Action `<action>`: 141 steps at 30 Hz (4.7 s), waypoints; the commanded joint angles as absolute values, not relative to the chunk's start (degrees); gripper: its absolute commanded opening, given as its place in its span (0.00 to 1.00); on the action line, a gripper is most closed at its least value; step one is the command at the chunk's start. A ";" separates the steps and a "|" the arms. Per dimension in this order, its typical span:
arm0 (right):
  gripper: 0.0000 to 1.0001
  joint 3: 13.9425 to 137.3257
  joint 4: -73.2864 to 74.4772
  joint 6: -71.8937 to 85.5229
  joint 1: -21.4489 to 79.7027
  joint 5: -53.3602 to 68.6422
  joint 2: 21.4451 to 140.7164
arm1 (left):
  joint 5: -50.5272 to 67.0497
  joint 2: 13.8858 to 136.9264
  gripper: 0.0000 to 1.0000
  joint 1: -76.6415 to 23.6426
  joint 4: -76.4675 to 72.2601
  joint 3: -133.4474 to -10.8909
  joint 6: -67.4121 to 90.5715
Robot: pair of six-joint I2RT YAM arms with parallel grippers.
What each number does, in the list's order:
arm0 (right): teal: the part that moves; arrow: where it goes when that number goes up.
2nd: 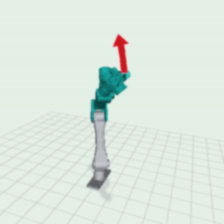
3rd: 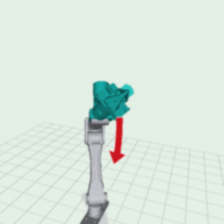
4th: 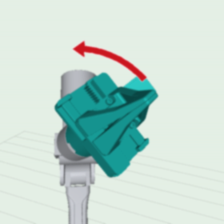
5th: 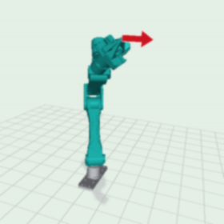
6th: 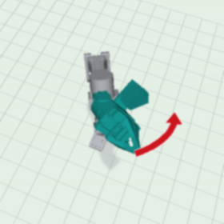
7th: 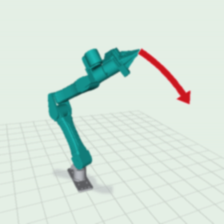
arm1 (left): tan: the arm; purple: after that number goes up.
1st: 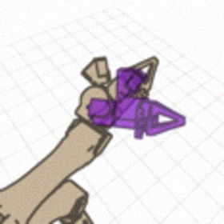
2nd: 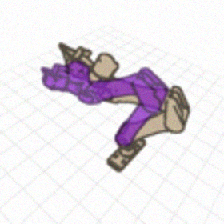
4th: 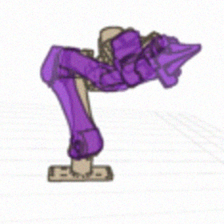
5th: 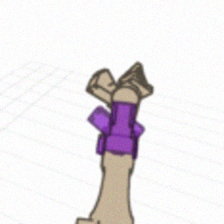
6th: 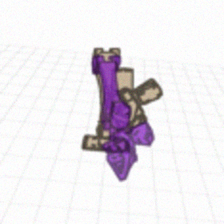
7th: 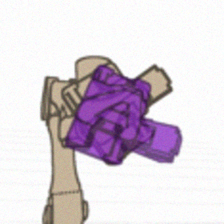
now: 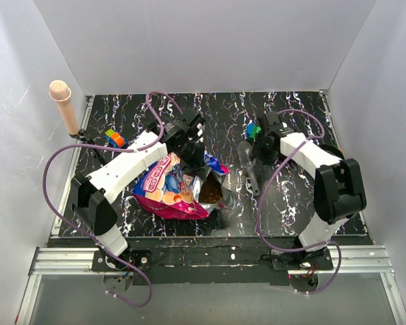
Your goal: Serve the pet food
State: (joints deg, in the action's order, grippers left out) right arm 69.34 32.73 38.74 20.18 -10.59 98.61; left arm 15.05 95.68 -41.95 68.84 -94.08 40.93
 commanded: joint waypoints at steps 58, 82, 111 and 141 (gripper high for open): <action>0.01 52.27 33.96 36.03 27.60 10.35 78.24 | 16.53 94.04 0.00 -42.36 69.88 -93.78 39.19; 0.01 72.85 78.67 23.47 33.21 33.65 57.20 | 20.30 105.56 0.00 -42.45 65.38 -109.07 34.11; 0.01 72.60 65.29 23.29 34.72 19.42 80.96 | 25.31 101.78 0.00 -42.80 66.09 -112.85 33.49; 0.01 78.39 25.25 42.54 35.07 38.13 112.67 | 28.92 108.01 0.00 -47.19 52.47 -101.42 48.78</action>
